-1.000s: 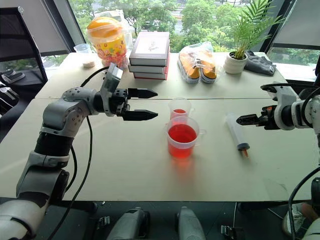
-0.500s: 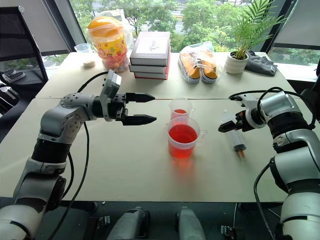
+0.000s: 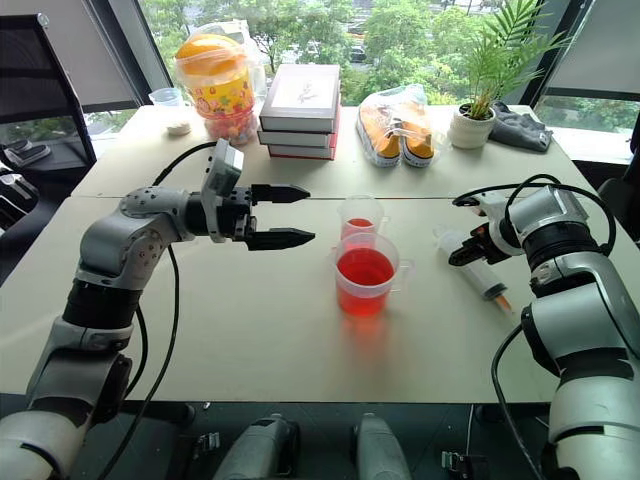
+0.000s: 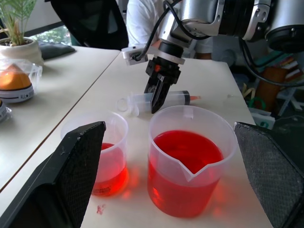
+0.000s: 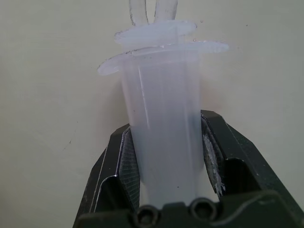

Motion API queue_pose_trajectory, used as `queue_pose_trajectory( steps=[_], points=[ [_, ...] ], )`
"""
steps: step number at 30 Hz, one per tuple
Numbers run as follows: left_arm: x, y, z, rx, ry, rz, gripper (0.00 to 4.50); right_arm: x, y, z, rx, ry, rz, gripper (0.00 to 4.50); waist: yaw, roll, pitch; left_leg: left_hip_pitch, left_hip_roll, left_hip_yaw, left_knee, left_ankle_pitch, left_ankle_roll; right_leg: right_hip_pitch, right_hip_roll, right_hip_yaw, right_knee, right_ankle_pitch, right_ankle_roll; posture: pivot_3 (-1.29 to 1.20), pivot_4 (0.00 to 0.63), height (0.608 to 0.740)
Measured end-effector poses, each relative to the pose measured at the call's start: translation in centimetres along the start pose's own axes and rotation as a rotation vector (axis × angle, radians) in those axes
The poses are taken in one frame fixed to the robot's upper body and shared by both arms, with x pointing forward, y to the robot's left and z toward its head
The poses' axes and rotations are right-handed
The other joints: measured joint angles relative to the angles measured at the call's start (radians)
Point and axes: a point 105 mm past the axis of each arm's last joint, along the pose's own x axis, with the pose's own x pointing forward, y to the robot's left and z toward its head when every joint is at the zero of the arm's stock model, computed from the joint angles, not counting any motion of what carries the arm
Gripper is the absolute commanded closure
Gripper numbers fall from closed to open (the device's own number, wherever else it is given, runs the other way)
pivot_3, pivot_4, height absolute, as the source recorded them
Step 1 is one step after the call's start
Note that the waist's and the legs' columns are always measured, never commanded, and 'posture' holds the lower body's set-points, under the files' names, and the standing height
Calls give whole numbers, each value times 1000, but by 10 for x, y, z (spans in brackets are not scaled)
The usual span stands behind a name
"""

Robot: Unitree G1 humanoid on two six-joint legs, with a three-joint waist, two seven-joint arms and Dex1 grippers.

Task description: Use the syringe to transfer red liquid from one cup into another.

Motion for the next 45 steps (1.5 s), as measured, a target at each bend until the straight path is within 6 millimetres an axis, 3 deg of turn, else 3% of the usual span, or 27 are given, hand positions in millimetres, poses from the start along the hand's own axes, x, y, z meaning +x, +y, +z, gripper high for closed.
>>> queue_pose_trajectory(
  steps=[3,7,10,13,18,22,27,30,34,45],
  points=[
    [2,1,2,4,-3,-7,20,-23,-6,8,-8,-76,-48,3016,2,2,1,-2,0,0,0,0,0,-2,0,0,0,0,0,0,150,740],
    [2,4,7,21,2,-14,20,-93,1,35,-95,-343,-124,3016,3,4,1,-13,0,-1,0,0,0,-12,0,0,2,0,0,0,150,740],
    [3,6,7,16,3,-22,20,-128,36,53,-211,-583,-104,3016,-5,4,1,-15,1,0,0,0,-1,-16,1,1,4,0,0,0,150,740],
    [7,8,12,27,1,-45,20,-155,88,78,-299,-948,-26,3016,-7,4,1,-14,1,0,2,1,-1,-18,1,2,11,0,0,0,150,740],
    [8,14,19,50,-2,-66,20,-187,145,87,-277,-1345,92,3016,2,3,1,-14,0,-1,6,3,-4,-18,0,1,16,1,-1,0,150,740],
    [10,16,20,50,-2,-90,20,-175,169,80,-219,-1446,189,3016,1,2,0,-14,-1,-1,6,4,-3,-18,0,1,16,1,-1,0,150,740],
    [11,19,23,58,1,-115,20,-123,178,59,-162,-1380,208,3016,-3,2,0,-14,-1,-1,4,4,-3,-19,1,1,16,1,-1,0,150,740],
    [15,20,29,65,-8,-131,20,-110,183,49,-180,-1390,196,3016,-6,2,0,-13,-1,-1,4,4,-3,-19,2,1,17,1,-1,0,150,740],
    [20,23,44,89,-32,-137,20,-75,185,35,-155,-1334,192,3016,-7,2,0,-12,-1,0,5,4,-3,-18,2,2,18,1,-1,0,150,740],
    [47,22,58,100,-86,-181,20,-59,193,32,-198,-1351,160,3016,-5,1,0,-11,-1,0,5,5,-4,-16,3,2,18,1,-1,0,150,740]
  ],
)
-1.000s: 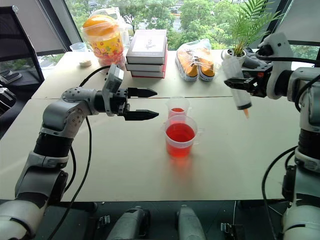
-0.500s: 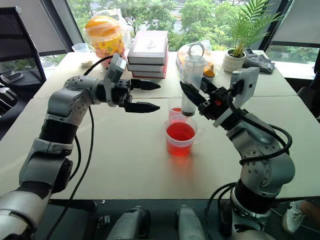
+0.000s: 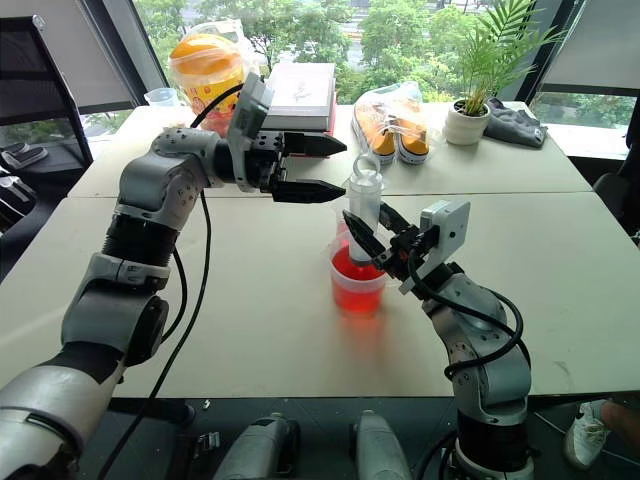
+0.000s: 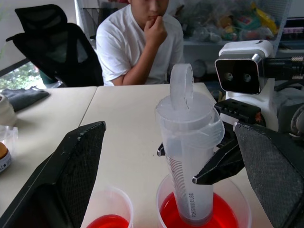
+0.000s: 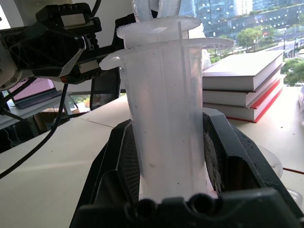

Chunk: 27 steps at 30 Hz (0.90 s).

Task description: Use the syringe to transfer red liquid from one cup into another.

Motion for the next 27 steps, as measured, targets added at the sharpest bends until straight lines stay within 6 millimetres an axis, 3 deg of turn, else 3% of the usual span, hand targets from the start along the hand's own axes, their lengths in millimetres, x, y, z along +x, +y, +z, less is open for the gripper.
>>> queue_pose_trajectory(
  steps=[8,11,13,18,19,27],
  points=[
    [16,0,0,-22,-27,-35,20,-1,4,-5,-25,23,16,3016,-2,0,0,0,0,0,0,0,0,0,0,0,0,0,0,0,150,740],
    [18,-2,-1,-24,-23,-49,826,-1,5,-5,-31,25,18,3016,-2,0,0,0,0,0,0,0,0,0,0,0,0,0,0,0,150,740],
    [18,-3,-2,-26,-19,-65,1999,-1,5,-6,-41,33,27,3016,-1,0,0,0,0,0,0,0,0,0,0,0,0,0,0,0,150,740],
    [19,-6,-3,-35,-16,-89,4190,-2,4,-7,-52,42,25,3016,0,0,0,0,0,0,0,0,0,0,0,0,0,0,0,0,150,740],
    [20,-7,-3,-37,-17,-94,4456,-2,4,-7,-52,43,26,3016,0,0,0,0,0,0,0,0,0,0,0,0,0,0,0,0,150,740],
    [21,-7,-3,-50,-17,-96,4456,-2,4,-8,-45,47,29,3016,0,0,0,0,0,0,0,0,0,0,0,0,0,0,0,0,150,740]
  ],
)
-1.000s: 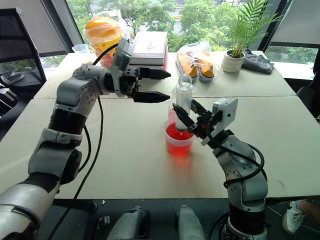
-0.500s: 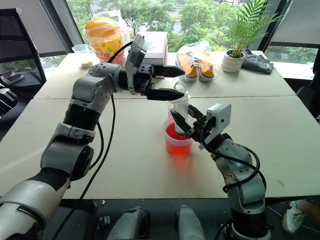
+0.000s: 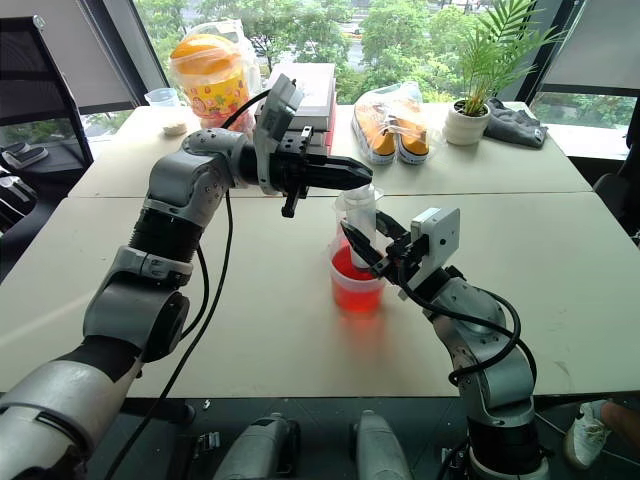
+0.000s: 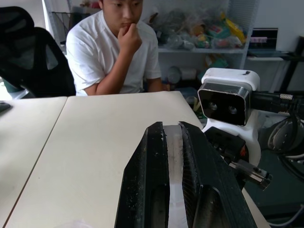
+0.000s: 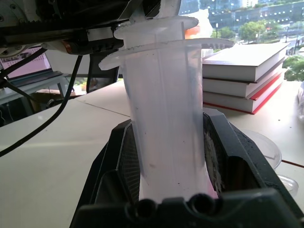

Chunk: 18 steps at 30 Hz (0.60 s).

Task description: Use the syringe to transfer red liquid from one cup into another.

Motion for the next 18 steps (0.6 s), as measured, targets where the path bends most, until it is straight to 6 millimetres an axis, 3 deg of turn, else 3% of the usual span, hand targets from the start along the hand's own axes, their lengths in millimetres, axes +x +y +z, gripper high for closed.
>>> queue_pose_trajectory(
  steps=[18],
  points=[
    [0,10,-1,-14,11,29,4456,0,-4,-14,41,25,20,3016,0,0,0,0,0,0,0,0,0,0,0,0,0,0,0,0,150,740]
  ],
)
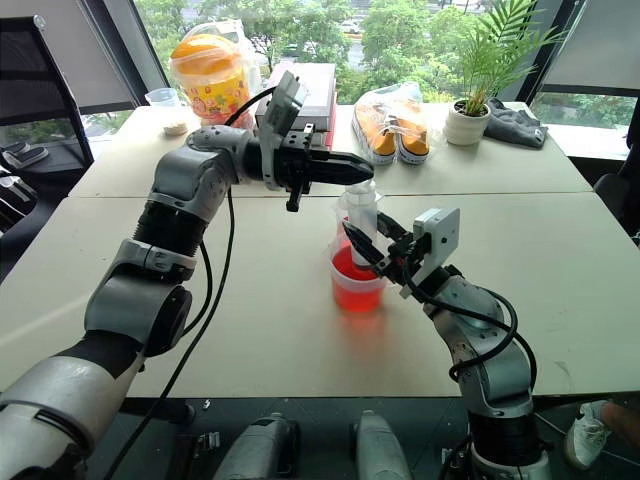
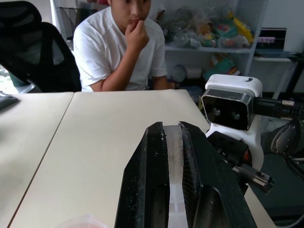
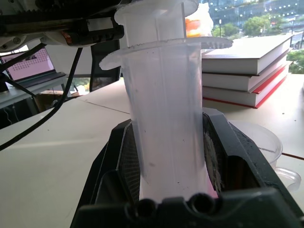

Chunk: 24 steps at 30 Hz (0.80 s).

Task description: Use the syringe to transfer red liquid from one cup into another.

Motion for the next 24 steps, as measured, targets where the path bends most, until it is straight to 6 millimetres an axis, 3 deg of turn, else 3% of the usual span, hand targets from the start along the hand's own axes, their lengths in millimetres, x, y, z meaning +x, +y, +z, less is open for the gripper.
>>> queue_pose_trajectory(
  steps=[22,24],
  points=[
    [-2,3,8,27,-12,17,4456,3,-2,3,-12,18,9,3016,0,0,0,0,0,0,0,0,0,0,0,0,0,0,0,0,150,740],
    [-2,4,9,30,-18,23,3603,4,-2,6,-18,22,11,3016,0,0,0,0,0,0,0,0,0,0,0,0,0,0,0,0,150,740]
  ],
)
